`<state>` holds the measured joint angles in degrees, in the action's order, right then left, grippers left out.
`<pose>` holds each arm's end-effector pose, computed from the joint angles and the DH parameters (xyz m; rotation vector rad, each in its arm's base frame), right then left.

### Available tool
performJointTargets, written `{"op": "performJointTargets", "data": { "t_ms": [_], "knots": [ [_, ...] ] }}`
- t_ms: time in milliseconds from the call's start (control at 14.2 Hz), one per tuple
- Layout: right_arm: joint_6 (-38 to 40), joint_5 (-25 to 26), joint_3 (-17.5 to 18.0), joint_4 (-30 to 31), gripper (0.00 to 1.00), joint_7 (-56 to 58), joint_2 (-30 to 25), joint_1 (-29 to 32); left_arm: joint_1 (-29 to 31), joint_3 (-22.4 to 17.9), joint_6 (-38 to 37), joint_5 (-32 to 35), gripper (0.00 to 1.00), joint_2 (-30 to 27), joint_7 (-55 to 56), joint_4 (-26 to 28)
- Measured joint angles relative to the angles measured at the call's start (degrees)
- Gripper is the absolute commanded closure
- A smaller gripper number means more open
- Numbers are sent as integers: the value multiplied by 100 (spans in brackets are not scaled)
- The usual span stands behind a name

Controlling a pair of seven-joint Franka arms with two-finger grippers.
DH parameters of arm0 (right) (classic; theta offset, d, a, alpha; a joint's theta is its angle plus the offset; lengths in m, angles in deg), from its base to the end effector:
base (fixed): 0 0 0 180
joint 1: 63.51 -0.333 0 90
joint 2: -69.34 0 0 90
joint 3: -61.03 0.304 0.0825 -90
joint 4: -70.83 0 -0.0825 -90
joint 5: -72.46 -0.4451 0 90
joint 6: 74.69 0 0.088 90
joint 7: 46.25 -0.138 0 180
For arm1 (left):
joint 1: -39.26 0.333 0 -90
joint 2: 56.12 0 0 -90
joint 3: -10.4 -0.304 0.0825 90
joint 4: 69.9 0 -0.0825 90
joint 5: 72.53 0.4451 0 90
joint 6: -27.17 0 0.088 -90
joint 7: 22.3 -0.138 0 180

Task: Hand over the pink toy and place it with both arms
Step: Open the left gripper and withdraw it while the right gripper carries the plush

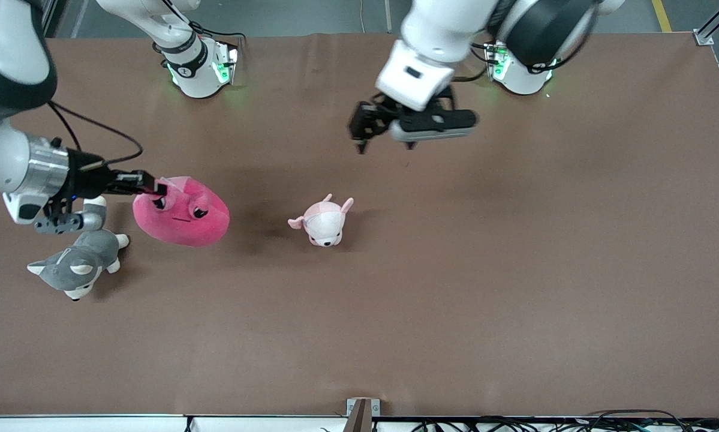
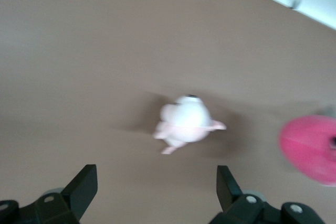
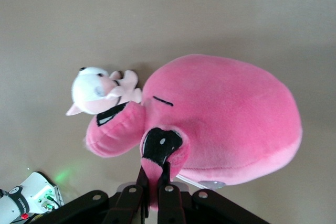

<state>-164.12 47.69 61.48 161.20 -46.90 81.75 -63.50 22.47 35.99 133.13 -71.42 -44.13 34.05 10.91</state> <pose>0.6544 0.0629 0.4521 -2.6924 0.0682 0.3208 0.5405 -0.4530 0.5726 2.8780 0.3772 0.1610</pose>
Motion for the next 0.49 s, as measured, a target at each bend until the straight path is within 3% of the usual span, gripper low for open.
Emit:
{"op": "performJointTargets", "data": {
  "t_ms": [140,491],
  "knots": [
    [-1,0,-2,6,100,263,303,209,549,-16,-435,2,0,-193,-584,10],
    [-29,-4,11,4,100,789,766,272,1833,-28,-618,3,0,-243,-1984,66]
  ]
}}
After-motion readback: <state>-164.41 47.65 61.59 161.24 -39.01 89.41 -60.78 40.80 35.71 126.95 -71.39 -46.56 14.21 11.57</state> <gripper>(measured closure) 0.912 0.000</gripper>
